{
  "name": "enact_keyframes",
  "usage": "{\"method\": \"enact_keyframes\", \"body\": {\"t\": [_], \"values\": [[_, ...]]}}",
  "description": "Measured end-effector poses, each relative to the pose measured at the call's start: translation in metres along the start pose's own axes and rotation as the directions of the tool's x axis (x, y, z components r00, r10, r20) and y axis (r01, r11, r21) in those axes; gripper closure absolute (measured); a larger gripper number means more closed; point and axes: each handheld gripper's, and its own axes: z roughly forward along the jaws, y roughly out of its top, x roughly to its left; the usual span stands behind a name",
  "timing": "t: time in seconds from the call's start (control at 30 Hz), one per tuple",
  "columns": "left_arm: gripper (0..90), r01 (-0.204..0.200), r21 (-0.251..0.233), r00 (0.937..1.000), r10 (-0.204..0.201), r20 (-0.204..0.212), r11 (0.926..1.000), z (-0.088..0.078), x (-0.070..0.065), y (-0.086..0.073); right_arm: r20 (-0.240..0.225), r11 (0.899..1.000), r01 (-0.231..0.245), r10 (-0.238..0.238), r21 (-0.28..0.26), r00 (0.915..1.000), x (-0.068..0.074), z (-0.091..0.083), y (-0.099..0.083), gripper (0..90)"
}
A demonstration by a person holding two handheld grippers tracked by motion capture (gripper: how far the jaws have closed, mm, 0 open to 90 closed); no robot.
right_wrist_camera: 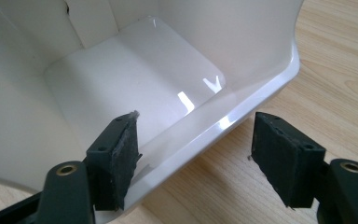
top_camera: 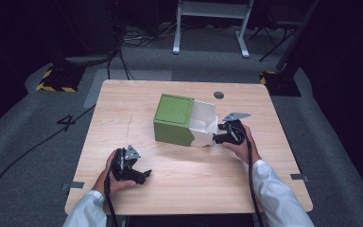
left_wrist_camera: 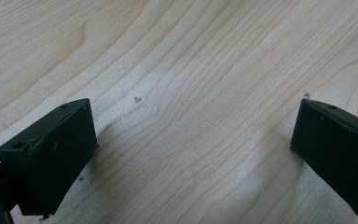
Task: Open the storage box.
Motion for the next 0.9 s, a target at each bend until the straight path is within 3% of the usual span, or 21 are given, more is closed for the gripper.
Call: {"method": "enact_keyframes", "body": {"t": [0.9], "values": [[0.2, 0.000, 0.001, 1.0000, 0.000, 0.001, 1.0000, 0.000, 0.000, 0.000, -0.003, 1.000, -0.014, 0.014, 0.008, 0.9999, -0.006, -0.009, -0.011, 30.3]]}}
